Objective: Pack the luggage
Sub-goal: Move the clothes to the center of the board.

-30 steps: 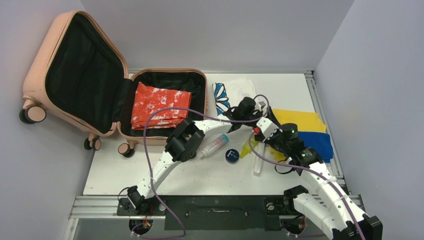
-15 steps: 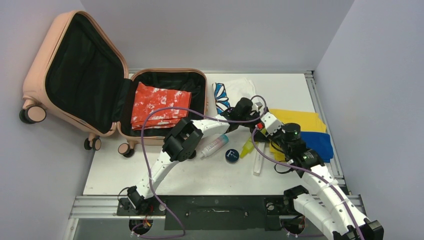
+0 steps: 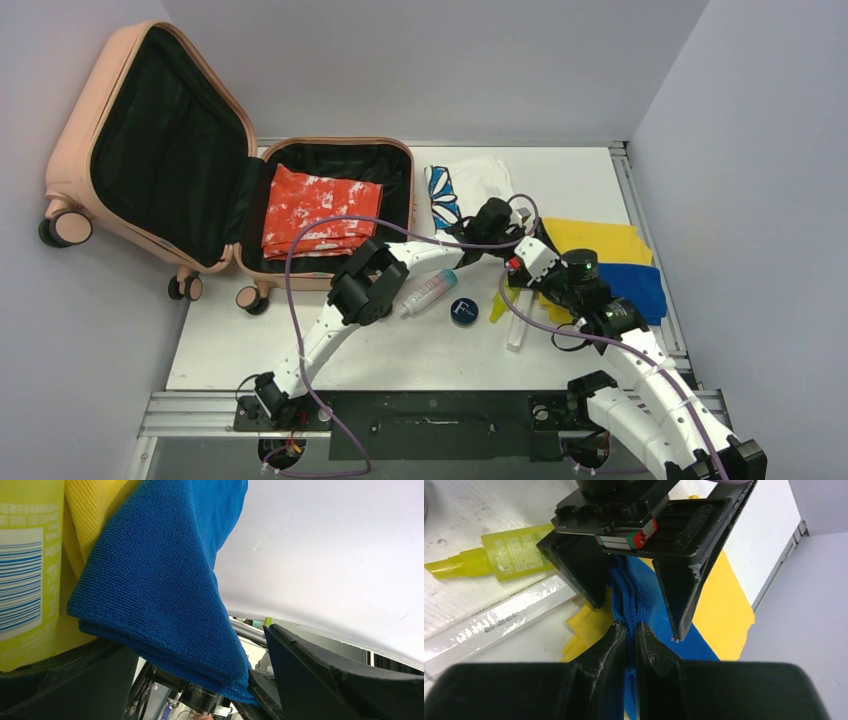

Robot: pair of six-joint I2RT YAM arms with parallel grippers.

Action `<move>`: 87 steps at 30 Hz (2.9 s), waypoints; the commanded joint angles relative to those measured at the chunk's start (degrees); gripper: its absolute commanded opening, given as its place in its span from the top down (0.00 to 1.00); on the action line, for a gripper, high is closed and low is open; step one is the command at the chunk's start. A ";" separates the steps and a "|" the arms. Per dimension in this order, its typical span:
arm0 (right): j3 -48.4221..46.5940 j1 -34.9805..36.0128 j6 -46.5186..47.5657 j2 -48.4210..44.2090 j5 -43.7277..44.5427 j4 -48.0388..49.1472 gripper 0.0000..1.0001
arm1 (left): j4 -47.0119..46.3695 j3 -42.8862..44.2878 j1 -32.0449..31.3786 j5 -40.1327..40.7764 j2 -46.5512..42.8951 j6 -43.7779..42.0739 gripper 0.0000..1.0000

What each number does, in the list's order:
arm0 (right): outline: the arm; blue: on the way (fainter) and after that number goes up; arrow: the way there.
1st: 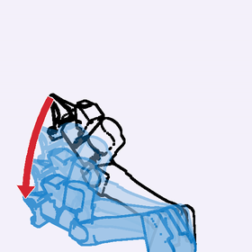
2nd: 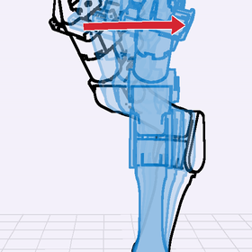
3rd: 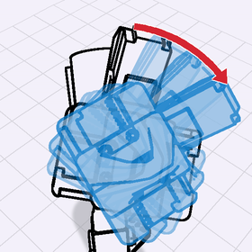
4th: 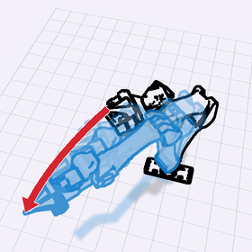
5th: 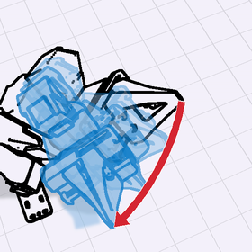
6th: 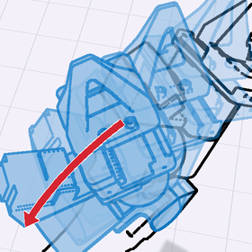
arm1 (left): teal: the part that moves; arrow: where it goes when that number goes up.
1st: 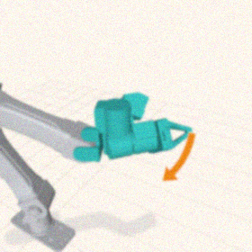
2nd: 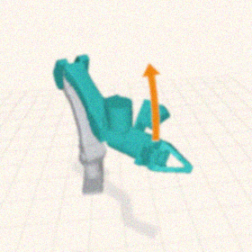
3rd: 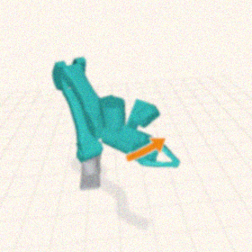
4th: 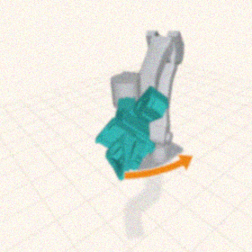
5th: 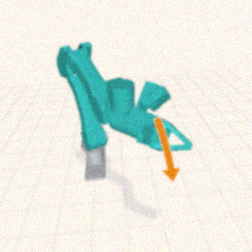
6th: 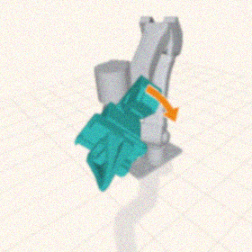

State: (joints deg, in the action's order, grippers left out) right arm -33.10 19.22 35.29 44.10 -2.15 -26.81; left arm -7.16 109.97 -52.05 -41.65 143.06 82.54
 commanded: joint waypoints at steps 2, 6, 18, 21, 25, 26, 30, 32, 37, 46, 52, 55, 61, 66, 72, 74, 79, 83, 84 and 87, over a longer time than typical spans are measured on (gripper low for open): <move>-3.79 0.38 1.86 -0.92 -3.89 -3.00 0.95 | 1.24 0.28 0.41 -0.10 0.81 -0.40 0.12; -5.24 0.38 3.16 -0.18 -6.99 -7.47 0.88 | 1.85 -0.47 1.49 0.41 -0.45 -1.82 0.20; -2.74 0.46 4.09 4.66 -7.29 -8.65 0.59 | 3.73 -1.26 2.64 0.90 -3.05 -4.66 0.34; -2.80 0.62 3.68 4.72 -7.56 -8.15 0.21 | 3.41 -1.11 2.52 0.77 -2.85 -4.77 0.39; -3.59 0.64 2.81 4.30 -7.25 -7.41 0.04 | 2.71 -0.99 2.27 0.32 -2.29 -4.51 0.53; -3.74 0.60 2.16 4.00 -6.60 -7.07 0.01 | 2.54 -0.99 2.24 0.25 -2.15 -4.52 0.55; -4.51 -0.46 -0.05 1.97 -2.48 -3.91 0.10 | 2.05 -1.25 2.13 -0.04 -1.91 -4.65 0.68; -5.52 -1.69 -1.16 0.34 -1.35 -2.47 0.10 | 1.98 -1.34 2.20 -0.14 -1.78 -4.72 0.79; -7.88 -3.31 -5.34 -0.23 5.90 1.73 0.10 | 2.62 -0.82 2.50 -0.09 -1.89 -5.97 1.00; -9.35 -8.17 -8.82 1.57 14.07 7.20 0.10 | 23.19 17.78 6.62 7.44 -2.22 -31.99 1.00; -9.28 -9.99 -9.59 3.50 16.20 8.59 0.10 | 33.09 27.16 9.84 14.73 0.30 -48.52 1.00; -9.38 -11.95 -9.70 4.48 16.36 8.89 0.10 | 35.90 28.30 12.02 18.25 1.48 -53.74 1.00; -9.28 -13.51 -10.11 4.80 15.35 8.75 0.10 | 39.23 32.67 17.55 27.73 4.48 -61.15 1.00; -9.08 -13.60 -10.66 5.06 14.49 8.81 0.10 | 38.92 34.71 21.12 34.39 5.27 -64.68 1.00; -9.22 -13.60 -10.77 5.40 14.31 8.84 0.10 | 39.10 34.93 23.75 39.32 4.78 -65.37 1.00; -9.05 -13.60 -10.91 5.62 14.30 8.97 0.10 | 39.06 34.88 24.01 40.04 4.53 -65.19 1.00; -8.82 -14.60 -11.33 6.24 14.93 9.30 0.10 | 38.86 34.78 23.89 41.16 3.57 -65.16 1.00; -9.06 -17.02 -11.96 7.53 16.34 9.67 0.10 | 39.23 34.69 23.67 46.53 2.56 -65.49 1.00; -9.27 -17.86 -12.13 7.96 16.45 9.60 0.10 | 39.25 34.65 23.67 47.65 2.39 -65.50 1.00; -10.05 -21.59 -12.62 9.99 15.79 9.29 0.10 | 39.36 34.61 23.43 49.59 1.59 -65.70 1.00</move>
State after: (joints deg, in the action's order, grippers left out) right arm -40.40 1.41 24.27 52.10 12.21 -19.64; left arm 33.17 142.15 -29.32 1.45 149.29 18.59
